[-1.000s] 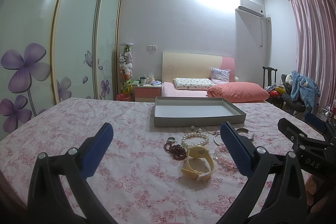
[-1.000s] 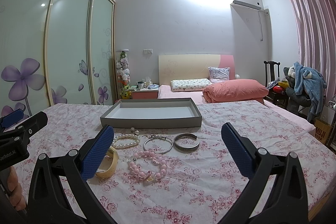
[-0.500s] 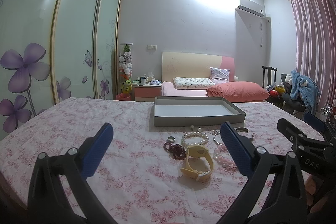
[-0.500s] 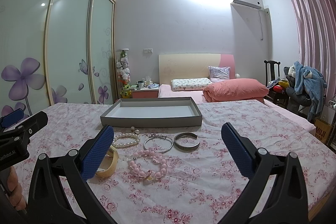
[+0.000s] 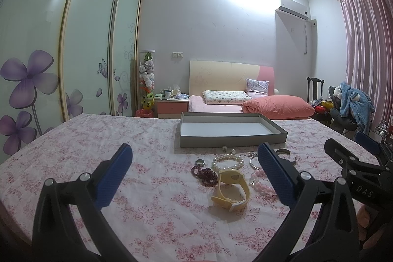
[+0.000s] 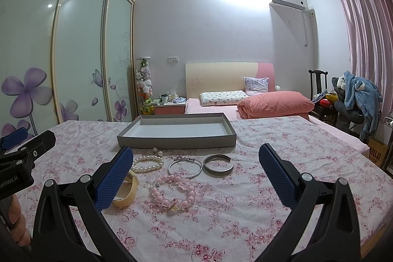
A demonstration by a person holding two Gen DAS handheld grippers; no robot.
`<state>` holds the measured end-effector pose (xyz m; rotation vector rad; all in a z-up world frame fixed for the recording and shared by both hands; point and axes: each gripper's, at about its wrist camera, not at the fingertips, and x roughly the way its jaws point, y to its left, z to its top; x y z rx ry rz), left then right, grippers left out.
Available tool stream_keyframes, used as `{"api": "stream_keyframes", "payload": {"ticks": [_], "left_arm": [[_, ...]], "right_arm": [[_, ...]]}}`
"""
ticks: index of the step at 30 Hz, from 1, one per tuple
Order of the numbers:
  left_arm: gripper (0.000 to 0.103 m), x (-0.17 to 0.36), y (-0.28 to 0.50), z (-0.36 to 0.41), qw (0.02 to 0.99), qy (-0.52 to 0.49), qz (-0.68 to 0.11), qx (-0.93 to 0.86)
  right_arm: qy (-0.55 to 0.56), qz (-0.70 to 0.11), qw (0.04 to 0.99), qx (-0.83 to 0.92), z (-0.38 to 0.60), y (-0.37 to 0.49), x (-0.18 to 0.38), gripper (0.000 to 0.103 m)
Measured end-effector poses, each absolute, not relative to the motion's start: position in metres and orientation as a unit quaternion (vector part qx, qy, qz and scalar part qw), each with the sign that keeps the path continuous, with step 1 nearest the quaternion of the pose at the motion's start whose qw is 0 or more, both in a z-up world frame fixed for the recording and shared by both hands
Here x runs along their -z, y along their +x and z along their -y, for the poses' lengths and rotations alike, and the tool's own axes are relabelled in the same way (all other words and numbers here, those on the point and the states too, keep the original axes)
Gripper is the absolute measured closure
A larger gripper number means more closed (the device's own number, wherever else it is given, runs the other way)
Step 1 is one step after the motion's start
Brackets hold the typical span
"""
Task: Organize jewelry
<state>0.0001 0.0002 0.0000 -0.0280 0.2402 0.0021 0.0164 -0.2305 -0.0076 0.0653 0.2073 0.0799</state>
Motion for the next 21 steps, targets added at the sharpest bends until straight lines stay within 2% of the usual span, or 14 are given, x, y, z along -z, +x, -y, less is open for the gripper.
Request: {"api": "stream_keyframes", "payload": {"ticks": [21], "left_arm": [[0.004, 0.0, 0.0002, -0.0002, 0.993, -0.014, -0.121, 0.0]], "right_arm": [[0.034, -0.105, 0.993, -0.039, 0.2319, 0.0169, 0.0083, 0.002]]}}
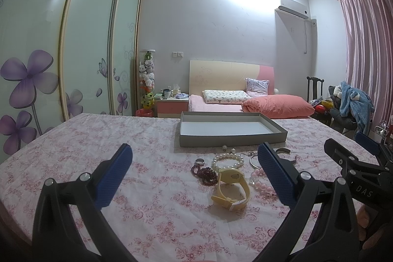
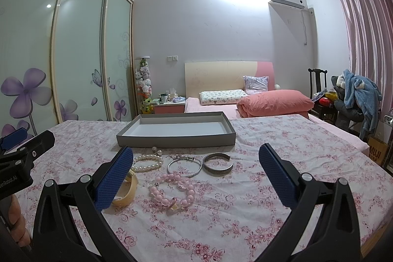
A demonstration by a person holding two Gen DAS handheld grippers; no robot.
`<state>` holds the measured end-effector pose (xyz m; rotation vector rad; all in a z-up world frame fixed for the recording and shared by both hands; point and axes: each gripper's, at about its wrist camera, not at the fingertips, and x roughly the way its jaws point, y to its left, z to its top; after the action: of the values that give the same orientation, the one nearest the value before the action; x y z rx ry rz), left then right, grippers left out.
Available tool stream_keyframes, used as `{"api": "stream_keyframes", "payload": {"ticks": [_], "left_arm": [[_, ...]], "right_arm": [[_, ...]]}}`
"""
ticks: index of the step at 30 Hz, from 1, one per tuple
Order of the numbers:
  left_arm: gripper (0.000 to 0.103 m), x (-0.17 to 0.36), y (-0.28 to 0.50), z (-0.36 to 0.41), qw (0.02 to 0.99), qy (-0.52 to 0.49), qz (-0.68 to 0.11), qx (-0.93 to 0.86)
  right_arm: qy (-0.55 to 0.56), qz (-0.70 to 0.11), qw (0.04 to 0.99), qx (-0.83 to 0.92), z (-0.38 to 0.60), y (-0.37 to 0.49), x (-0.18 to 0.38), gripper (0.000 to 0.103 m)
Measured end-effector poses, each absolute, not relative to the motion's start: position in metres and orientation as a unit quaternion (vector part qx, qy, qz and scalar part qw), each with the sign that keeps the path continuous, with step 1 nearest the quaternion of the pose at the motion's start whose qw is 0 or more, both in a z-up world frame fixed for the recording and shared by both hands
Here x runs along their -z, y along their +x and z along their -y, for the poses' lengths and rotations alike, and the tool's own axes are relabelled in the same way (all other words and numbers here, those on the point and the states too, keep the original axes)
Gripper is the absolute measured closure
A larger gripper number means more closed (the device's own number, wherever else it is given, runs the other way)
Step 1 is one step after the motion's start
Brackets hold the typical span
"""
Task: Organize jewelry
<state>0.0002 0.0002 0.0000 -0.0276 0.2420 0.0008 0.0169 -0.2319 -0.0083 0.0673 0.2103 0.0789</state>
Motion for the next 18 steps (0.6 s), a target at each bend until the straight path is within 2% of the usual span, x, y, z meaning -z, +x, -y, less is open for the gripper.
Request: {"api": "stream_keyframes", "payload": {"ticks": [10, 18], "left_arm": [[0.004, 0.002, -0.001, 0.004, 0.992, -0.013, -0.126, 0.001], [0.004, 0.027, 0.038, 0.015, 0.981, 0.001, -0.195, 0.01]], "right_arm": [[0.035, -0.11, 0.993, -0.038, 0.233, 0.02, 0.01, 0.002], [0.052, -0.133, 0.989, -0.037, 0.242, 0.029, 0.02, 0.002]]}}
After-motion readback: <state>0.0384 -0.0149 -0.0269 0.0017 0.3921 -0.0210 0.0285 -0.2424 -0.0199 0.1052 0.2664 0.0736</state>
